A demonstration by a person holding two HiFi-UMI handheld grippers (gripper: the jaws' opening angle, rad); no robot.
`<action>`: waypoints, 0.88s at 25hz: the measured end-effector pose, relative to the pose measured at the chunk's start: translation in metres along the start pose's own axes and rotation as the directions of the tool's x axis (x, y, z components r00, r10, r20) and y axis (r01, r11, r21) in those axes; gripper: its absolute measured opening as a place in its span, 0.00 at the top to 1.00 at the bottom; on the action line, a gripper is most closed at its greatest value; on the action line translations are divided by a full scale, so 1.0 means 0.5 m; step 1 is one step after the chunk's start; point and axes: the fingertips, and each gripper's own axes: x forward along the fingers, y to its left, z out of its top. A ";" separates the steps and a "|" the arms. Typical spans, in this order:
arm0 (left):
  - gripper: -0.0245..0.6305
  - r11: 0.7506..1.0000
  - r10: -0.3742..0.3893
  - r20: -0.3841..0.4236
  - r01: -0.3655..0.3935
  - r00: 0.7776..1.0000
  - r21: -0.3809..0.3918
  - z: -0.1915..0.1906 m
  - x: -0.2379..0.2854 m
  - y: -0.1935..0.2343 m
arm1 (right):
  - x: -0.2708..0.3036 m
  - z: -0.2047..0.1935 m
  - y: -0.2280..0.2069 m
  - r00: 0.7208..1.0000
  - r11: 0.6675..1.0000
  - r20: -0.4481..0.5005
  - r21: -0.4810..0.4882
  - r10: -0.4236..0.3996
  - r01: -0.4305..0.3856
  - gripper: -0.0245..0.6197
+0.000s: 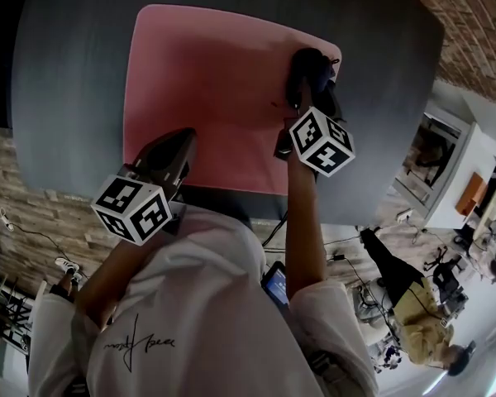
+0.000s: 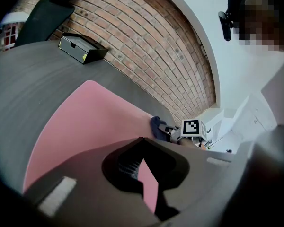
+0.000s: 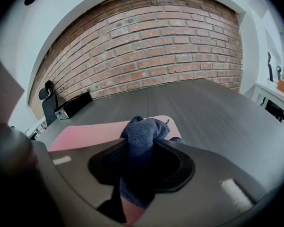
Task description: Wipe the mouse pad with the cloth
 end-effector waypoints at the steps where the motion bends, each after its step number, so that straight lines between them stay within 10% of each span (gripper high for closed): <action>1: 0.95 1.000 -0.002 -0.003 0.002 1.000 -0.004 -0.001 -0.001 0.003 | 0.001 -0.001 0.003 1.000 1.000 -0.001 -0.003 -0.001 0.001 0.75; 22: 0.95 0.999 -0.040 -0.020 0.039 0.999 -0.028 -0.011 -0.009 0.006 | 0.021 -0.011 0.111 0.997 0.996 -0.025 -0.040 0.075 -0.076 0.75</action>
